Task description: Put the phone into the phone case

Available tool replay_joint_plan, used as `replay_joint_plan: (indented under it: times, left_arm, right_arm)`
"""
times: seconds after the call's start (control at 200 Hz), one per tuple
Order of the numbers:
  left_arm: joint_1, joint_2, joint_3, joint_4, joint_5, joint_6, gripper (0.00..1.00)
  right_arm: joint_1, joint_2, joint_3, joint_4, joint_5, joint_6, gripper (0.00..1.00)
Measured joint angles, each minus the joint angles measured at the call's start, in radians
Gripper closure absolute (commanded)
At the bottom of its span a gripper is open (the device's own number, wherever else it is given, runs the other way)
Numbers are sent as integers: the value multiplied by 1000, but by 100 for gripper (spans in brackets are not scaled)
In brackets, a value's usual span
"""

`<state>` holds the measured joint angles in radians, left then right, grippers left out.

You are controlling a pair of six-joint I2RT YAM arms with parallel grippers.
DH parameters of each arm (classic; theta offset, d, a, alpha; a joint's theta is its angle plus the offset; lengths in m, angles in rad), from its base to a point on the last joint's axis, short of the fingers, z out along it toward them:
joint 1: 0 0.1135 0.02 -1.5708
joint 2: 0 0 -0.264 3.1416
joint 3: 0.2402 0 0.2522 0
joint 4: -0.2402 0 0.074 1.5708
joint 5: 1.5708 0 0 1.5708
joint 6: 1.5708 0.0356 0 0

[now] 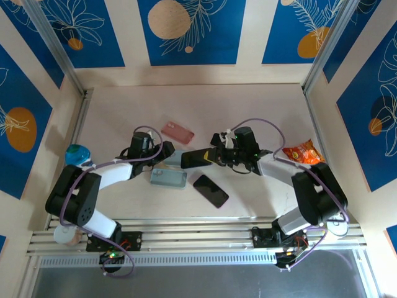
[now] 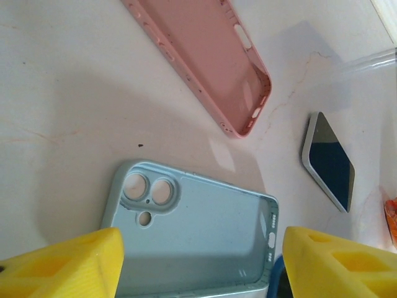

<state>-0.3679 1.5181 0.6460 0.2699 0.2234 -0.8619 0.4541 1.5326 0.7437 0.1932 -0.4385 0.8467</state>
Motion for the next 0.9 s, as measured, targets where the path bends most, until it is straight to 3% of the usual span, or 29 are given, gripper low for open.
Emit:
replay_joint_plan:
  times: [0.44,0.9]
  left_arm:
    - [58,10,-111,192,-44,-27,51]
    - [65,66,-111,274,-3,-4,62]
  right_arm:
    - [82,269,190,67,-6,32,100]
    - [69,347,210,137,-13,125,100]
